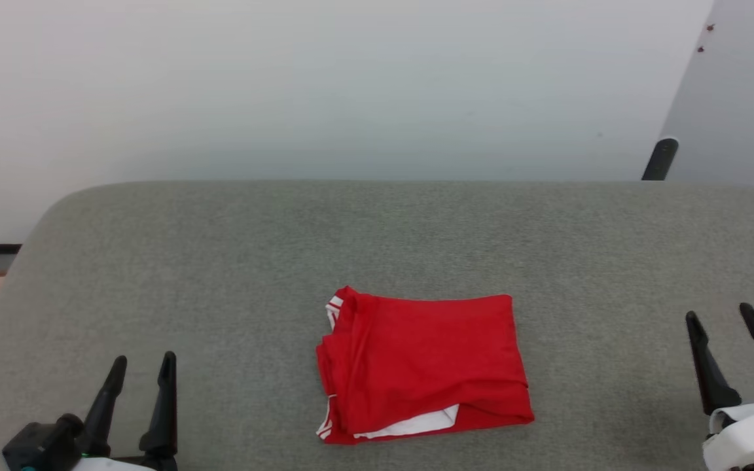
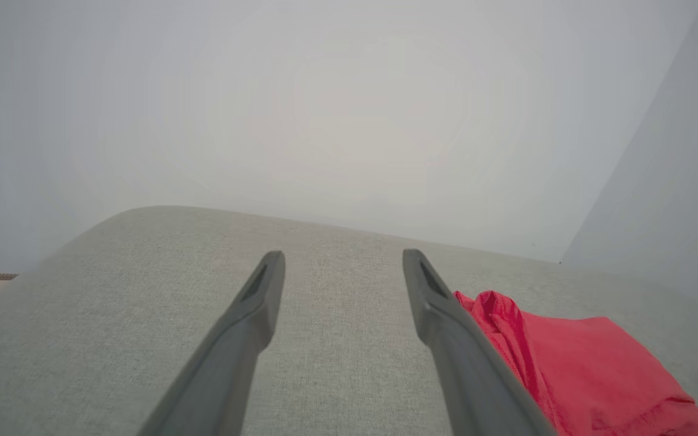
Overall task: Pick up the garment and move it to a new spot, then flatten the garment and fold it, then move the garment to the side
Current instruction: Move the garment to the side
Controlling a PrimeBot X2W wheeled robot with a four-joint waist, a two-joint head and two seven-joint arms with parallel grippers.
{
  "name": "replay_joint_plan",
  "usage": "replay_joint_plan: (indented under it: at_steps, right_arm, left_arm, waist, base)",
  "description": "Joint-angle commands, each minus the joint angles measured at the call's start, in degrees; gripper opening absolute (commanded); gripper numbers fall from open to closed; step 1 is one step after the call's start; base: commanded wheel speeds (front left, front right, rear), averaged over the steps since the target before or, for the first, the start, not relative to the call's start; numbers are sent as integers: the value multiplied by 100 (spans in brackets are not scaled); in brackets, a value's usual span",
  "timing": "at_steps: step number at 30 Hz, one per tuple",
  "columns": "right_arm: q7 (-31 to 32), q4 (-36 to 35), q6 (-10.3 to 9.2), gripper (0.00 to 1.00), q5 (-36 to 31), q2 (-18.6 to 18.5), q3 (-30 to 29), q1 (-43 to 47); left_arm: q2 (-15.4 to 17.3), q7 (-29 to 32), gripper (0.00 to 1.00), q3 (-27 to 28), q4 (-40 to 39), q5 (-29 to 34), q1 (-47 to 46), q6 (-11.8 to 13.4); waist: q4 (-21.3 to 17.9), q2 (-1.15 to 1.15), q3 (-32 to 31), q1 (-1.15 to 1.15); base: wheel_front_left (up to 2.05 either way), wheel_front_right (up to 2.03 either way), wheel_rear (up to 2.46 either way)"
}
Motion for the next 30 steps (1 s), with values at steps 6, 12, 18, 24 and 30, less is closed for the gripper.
replay_joint_plan:
  at_steps: [6, 12, 18, 24, 30]
  right_arm:
    - [100, -17, -6, 100, -29, 55, 272, -89]
    - [197, 163, -6, 100, 86, 4, 609, -269]
    - [520, 440, -6, 100, 287, -118, 891, -544]
    - [1128, 774, -6, 100, 487, -239, 1052, -711]
    - [1813, 1004, -5, 100, 683, -363, 1103, -844]
  left_arm:
    - [79, -2, 100, 91, -28, 36, 7, 2]
    - [159, -2, 100, 98, 9, -14, -66, 2]
    - [169, -2, 100, -19, 22, -33, -130, 2]
    - [88, -2, 100, -188, 66, -35, -199, 2]
    - [8, -2, 100, -316, 66, -48, -335, 2]
  waist:
    - [412, 0, -40, 0]
    - [812, 0, -58, 0]
    - [1139, 0, -16, 0]
    - [1441, 0, 112, 0]
    - [1618, 0, 440, 0]
  base:
    - [0, 0, 0]
    - [0, 0, 0]
    - [0, 0, 0]
    - [0, 0, 0]
    - [0, 0, 0]
